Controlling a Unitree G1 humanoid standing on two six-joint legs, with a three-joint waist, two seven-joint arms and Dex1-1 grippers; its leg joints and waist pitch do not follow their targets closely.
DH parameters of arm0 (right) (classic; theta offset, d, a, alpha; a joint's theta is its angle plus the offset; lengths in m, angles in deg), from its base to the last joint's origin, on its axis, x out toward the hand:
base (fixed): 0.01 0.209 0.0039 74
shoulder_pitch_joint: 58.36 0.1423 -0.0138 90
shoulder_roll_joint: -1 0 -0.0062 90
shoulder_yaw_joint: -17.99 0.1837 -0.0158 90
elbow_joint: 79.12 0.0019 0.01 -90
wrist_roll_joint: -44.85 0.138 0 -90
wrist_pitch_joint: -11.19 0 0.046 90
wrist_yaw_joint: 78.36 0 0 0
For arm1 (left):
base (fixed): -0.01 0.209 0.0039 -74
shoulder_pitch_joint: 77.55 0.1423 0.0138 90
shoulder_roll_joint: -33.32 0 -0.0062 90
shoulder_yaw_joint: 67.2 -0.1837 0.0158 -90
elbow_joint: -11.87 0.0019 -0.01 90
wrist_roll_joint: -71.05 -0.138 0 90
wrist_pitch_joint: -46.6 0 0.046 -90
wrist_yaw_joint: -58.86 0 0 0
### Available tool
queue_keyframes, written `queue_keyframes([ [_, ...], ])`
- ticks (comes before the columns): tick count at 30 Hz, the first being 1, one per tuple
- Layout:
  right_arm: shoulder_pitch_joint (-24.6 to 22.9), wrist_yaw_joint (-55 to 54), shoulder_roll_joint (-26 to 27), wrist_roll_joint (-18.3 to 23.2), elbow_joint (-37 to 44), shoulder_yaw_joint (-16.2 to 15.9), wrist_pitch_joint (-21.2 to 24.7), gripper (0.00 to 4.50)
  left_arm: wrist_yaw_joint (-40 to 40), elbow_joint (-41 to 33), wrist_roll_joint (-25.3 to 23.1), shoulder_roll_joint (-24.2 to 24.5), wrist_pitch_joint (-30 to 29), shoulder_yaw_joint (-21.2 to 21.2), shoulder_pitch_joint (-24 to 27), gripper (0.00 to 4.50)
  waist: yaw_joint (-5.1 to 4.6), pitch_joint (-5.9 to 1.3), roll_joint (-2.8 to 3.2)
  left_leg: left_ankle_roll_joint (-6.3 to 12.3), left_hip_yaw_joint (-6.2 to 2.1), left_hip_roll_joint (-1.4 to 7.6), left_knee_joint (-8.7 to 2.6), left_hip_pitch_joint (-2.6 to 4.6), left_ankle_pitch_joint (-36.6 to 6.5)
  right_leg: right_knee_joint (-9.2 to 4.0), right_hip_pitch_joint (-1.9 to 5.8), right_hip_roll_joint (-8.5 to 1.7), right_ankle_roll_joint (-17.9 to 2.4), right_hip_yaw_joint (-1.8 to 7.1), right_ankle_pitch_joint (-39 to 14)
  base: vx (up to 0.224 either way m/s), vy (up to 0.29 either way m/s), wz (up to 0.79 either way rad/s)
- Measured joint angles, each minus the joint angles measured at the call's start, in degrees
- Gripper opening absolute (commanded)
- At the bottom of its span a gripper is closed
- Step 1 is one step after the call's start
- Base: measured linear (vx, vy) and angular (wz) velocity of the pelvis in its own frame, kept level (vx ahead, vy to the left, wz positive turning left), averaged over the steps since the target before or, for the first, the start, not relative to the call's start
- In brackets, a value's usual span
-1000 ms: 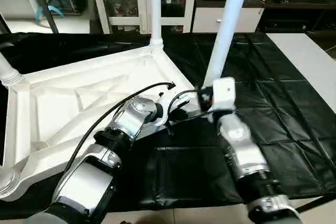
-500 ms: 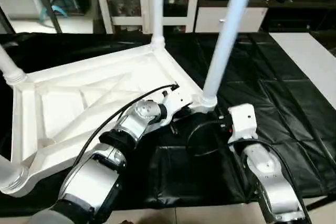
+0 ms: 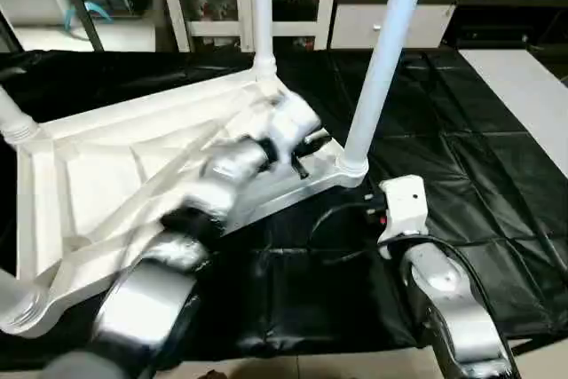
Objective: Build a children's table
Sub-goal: Rotate leg to tighten
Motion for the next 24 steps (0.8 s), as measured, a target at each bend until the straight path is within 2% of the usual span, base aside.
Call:
queue_keyframes([
  [2,0.05,1.03,-0.85,0.36,0.48,-0.06,0.26,3.08,-6.57,-7.23,2.26,4.76,-5.83,-1.98,2.95,1.12,-0.09,0.00,0.00,-0.03,0.05,0.00,0.10,0.03,0.00,0.21,-0.03,0.00,0.00,0.07,-0.02,0.000,0.000,0.00],
  [4,0.21,2.11,-1.49,0.98,0.70,-0.14,0.30,3.08,-12.30,-14.96,2.93,11.96,-11.12,-6.63,6.63,1.12,-0.21,-0.01,0.02,-0.34,0.11,-0.01,0.11,0.16,-0.17,0.44,-0.06,0.00,0.03,0.28,-0.04,0.000,0.000,0.00],
  [5,0.19,2.42,-1.93,1.04,0.68,0.12,0.31,3.08,-14.16,-16.73,2.58,14.37,-12.93,-8.19,8.05,1.12,-0.22,0.00,0.03,-0.39,0.17,-0.05,0.12,0.21,-0.15,0.62,-0.07,0.01,0.11,0.45,-0.12,0.000,0.000,0.00],
  [7,0.21,2.86,-2.43,1.05,0.58,0.81,0.31,3.08,-15.73,-17.70,-1.89,17.53,-14.18,-10.88,10.36,1.12,-0.02,0.01,0.01,-0.48,0.22,-0.08,0.13,0.46,-0.09,0.79,-0.01,0.05,0.15,0.67,-0.13,0.000,0.000,0.00],
  [9,0.23,3.17,-2.56,1.05,0.58,0.76,0.31,3.08,-13.08,-15.65,-8.16,17.36,-14.31,-11.82,11.05,1.12,0.01,0.03,-0.01,-0.49,0.25,-0.08,0.13,0.57,-0.09,0.81,0.18,0.14,0.49,0.93,-0.28,0.000,0.000,0.00],
  [11,0.22,3.26,-2.57,1.05,0.59,0.69,0.32,3.08,-9.75,-14.91,-11.38,16.83,-16.00,-11.85,10.94,1.12,-0.05,0.03,-0.02,-0.50,0.33,-0.12,0.14,0.63,-0.08,0.81,0.26,0.14,0.55,1.08,-0.24,0.000,0.000,0.00],
  [15,0.19,3.22,-2.47,1.02,0.65,0.57,0.41,3.08,-3.22,-14.46,-14.31,16.31,-18.49,-13.65,9.50,1.12,-0.23,0.03,-0.02,-0.51,0.31,-0.15,0.14,0.89,-0.08,0.83,0.46,0.15,0.62,1.13,-0.18,0.000,0.000,0.00],
  [18,-0.01,3.02,-2.46,0.92,0.65,0.60,0.43,3.08,2.78,-13.56,-15.69,16.46,-21.94,-14.99,8.02,1.12,-0.78,0.01,0.01,-0.52,0.20,-0.14,0.13,0.91,-0.07,0.87,0.46,0.25,0.67,1.13,-0.12,0.000,0.000,0.00],
  [24,0.03,2.71,-2.25,0.79,0.60,0.63,0.37,3.08,9.23,-7.59,-22.65,14.23,-19.07,-15.21,6.89,1.12,-1.58,0.01,0.01,-0.60,-0.09,-0.11,0.14,0.65,-0.03,0.78,0.43,0.46,0.67,1.14,-0.12,0.000,0.000,0.00],
])
